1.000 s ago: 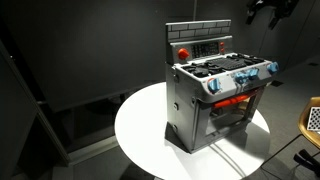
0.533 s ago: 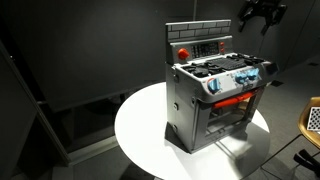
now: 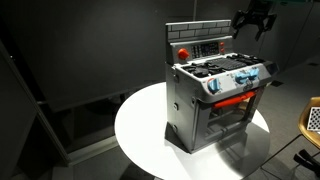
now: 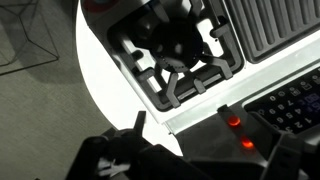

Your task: Press the orange button on the stove

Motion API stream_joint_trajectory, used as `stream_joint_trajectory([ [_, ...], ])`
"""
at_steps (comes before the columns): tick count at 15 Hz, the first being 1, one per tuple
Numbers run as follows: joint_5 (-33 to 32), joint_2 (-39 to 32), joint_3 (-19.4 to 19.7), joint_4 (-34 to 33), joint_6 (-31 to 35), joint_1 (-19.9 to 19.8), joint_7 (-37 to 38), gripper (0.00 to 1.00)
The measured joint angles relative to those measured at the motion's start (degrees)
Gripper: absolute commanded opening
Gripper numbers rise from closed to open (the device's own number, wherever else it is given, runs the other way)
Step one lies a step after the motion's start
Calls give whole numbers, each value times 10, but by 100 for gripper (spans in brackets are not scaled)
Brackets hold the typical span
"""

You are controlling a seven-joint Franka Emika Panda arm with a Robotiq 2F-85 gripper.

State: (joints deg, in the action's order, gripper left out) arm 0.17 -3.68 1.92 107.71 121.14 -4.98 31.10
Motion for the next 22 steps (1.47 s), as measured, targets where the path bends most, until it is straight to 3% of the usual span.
stream_joint_trajectory([
  [22, 0, -111, 19, -114, -25, 23, 10, 100],
])
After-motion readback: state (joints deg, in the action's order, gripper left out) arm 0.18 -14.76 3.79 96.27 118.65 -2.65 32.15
